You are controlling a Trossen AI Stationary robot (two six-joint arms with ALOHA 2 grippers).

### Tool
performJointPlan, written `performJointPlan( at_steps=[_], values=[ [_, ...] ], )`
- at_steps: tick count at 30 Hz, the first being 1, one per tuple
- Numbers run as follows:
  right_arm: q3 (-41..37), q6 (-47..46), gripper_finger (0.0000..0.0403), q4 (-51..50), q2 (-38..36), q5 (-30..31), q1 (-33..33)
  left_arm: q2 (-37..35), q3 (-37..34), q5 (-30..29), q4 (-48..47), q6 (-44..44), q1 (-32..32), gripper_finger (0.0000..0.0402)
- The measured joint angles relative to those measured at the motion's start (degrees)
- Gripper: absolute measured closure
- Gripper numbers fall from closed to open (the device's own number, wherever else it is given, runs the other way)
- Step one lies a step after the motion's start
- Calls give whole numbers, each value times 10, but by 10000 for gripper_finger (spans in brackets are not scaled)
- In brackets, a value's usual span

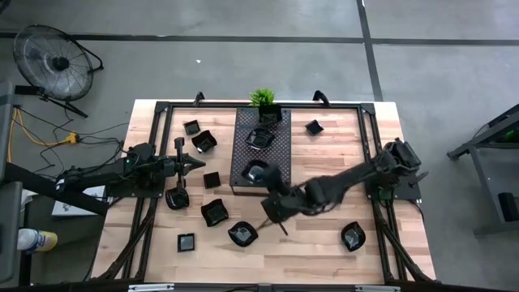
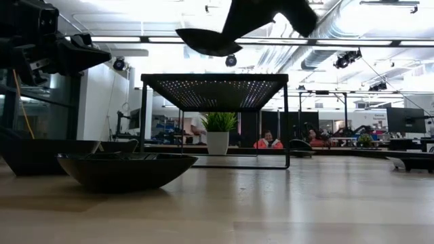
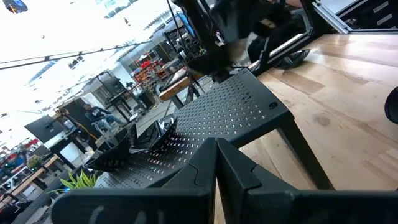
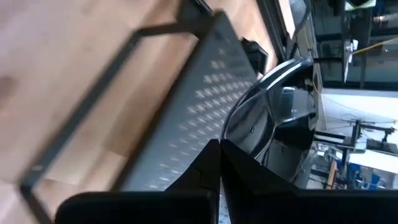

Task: Pick & Place Mini shaped plates
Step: Stack the leaf shaped plate on top of the leaf shaped plate on the shelf

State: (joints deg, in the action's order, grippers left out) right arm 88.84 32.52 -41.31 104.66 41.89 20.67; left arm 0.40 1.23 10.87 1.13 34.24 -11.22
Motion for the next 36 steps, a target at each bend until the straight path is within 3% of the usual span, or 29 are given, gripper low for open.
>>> performJointPlan(
  at_steps=[12, 18, 29, 36],
  values=[
    [29, 98, 402, 2, -1, -10, -123, 0, 0, 0, 0, 0, 0, 400],
    [30, 115, 402, 0, -1, -70, -170, 0, 0, 0, 0, 0, 0, 400],
    [30, 112, 403, -11, -1, -136, -205, 0, 0, 0, 0, 0, 0, 400],
    [30, 93, 403, -28, -1, -142, -207, 0, 0, 0, 0, 0, 0, 400]
  ],
)
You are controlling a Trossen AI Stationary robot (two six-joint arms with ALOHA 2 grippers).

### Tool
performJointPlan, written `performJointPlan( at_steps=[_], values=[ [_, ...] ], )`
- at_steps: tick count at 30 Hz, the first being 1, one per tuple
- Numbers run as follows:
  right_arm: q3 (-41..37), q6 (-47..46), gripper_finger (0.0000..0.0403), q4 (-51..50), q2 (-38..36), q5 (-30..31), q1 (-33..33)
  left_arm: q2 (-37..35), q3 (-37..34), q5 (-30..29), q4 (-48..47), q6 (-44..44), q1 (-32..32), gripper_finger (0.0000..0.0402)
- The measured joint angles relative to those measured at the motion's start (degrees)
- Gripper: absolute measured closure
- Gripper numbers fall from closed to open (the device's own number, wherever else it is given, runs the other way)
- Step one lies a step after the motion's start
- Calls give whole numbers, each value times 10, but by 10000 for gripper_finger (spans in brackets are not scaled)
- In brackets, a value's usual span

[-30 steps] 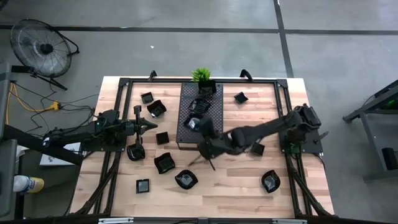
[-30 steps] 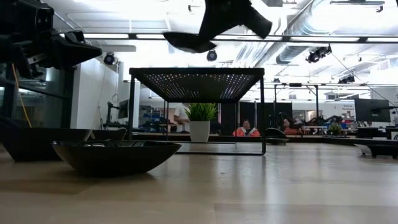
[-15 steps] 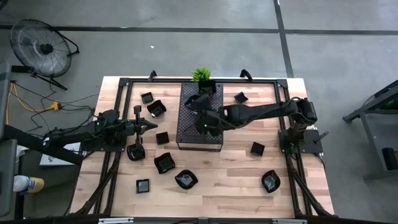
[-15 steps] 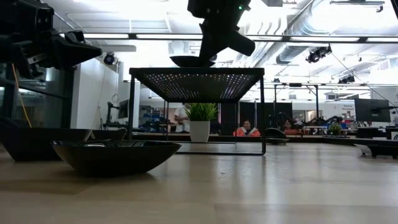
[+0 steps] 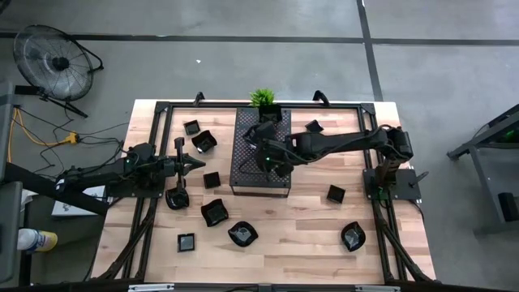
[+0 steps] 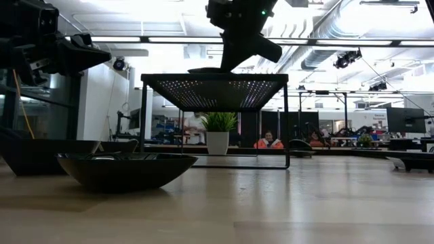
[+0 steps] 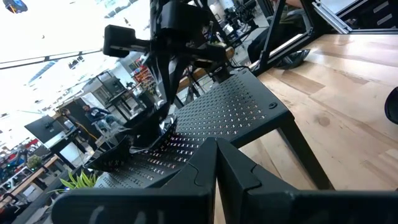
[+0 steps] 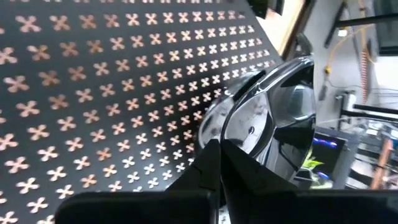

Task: Pick & Place Mini shaped plates
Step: Stack the leaf shaped plate on top of the leaf shaped plate on the shelf

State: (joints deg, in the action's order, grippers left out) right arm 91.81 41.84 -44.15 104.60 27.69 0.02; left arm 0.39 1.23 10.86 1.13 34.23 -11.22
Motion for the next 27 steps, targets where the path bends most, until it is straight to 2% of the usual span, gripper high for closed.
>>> performJointPlan(
  at_steps=[3, 27],
  values=[
    [0, 0, 402, -5, 0, -15, -1, 0, 0, 0, 0, 0, 0, 400],
    [0, -20, 389, -19, 0, -11, -5, 0, 0, 0, 0, 0, 0, 400]
  ],
)
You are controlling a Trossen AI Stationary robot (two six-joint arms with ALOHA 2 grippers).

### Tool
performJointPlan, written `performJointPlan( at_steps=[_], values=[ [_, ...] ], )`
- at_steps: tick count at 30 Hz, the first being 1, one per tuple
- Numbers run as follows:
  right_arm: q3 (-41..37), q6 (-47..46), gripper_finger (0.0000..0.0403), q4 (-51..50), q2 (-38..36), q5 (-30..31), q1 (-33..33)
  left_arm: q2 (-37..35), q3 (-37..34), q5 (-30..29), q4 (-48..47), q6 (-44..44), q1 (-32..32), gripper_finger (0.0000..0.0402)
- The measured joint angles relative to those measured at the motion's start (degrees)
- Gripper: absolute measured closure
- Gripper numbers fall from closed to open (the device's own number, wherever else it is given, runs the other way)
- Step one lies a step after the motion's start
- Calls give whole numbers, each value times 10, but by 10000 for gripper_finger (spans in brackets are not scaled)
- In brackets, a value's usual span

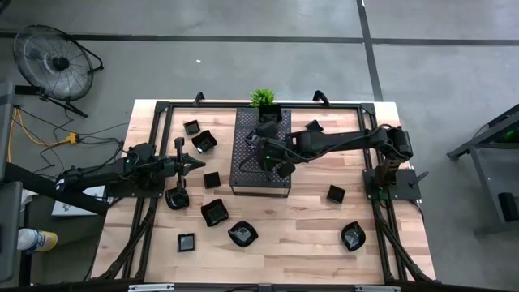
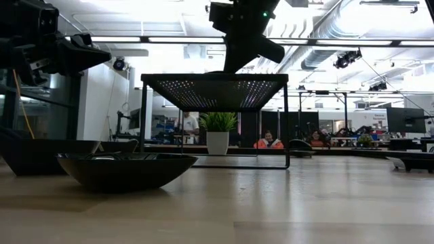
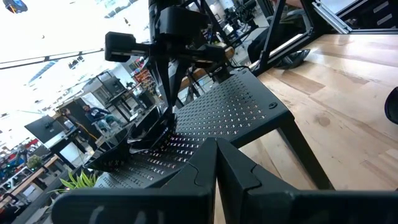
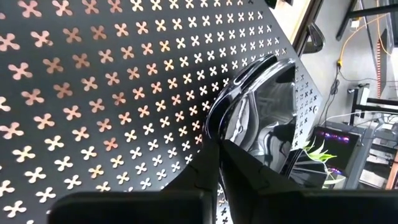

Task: Pick & Place Mini shaped plates
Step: Stack the leaf shaped plate on top of the leaf shaped plate on the shelf

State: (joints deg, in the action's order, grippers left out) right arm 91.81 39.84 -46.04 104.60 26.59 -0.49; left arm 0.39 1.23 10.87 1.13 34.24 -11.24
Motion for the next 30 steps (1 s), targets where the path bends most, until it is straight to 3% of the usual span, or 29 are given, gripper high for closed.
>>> performJointPlan(
  at_steps=[30],
  values=[
    [0, -10, 388, 13, 0, 17, 0, 0, 0, 0, 0, 0, 0, 400]
  ],
)
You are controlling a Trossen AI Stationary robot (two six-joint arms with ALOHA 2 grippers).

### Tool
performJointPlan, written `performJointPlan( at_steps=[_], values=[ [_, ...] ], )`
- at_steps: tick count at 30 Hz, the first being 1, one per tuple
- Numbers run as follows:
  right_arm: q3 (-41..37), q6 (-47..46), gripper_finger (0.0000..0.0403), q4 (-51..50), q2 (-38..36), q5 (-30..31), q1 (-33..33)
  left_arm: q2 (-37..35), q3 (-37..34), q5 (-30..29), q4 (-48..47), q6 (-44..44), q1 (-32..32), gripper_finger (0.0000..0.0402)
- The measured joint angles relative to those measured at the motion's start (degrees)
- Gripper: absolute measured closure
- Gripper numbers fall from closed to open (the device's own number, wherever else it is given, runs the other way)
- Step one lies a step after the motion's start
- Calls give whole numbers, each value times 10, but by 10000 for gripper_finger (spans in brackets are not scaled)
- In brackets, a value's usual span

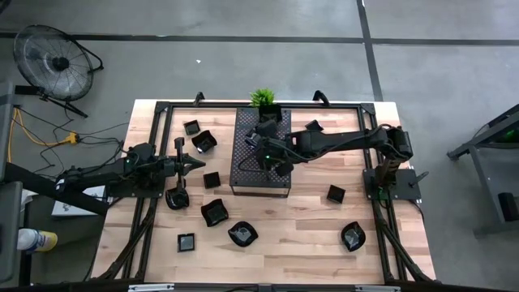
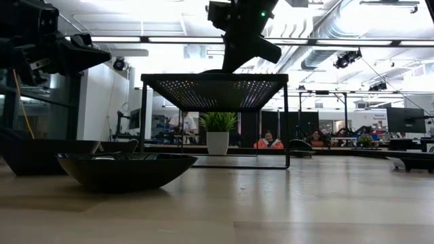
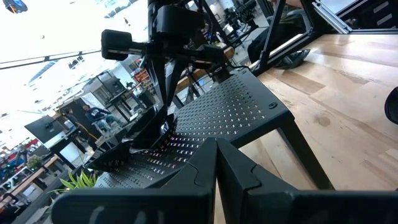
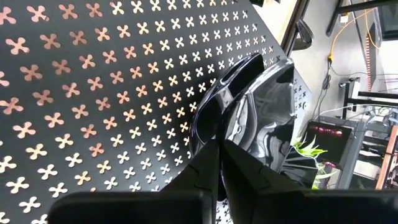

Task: Pick & Place Mini shaped plates
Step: Stack the leaf shaped plate on top of the leaf shaped plate on the shelf

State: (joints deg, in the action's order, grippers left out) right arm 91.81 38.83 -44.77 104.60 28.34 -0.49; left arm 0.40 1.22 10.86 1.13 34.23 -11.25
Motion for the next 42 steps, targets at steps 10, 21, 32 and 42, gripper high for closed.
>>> performJointPlan(
  at_steps=[10, 21, 32, 42],
  values=[
    [0, -3, 353, 0, 0, -1, 0, 0, 0, 0, 0, 0, 0, 400],
    [0, -3, 294, 0, 0, 22, 9, 0, 0, 0, 0, 0, 0, 400],
    [0, -33, 295, -8, -1, 43, 27, 0, 0, 0, 0, 0, 0, 400],
    [-1, -340, 295, -162, -39, 57, 104, 0, 0, 0, 0, 0, 0, 400]
  ],
)
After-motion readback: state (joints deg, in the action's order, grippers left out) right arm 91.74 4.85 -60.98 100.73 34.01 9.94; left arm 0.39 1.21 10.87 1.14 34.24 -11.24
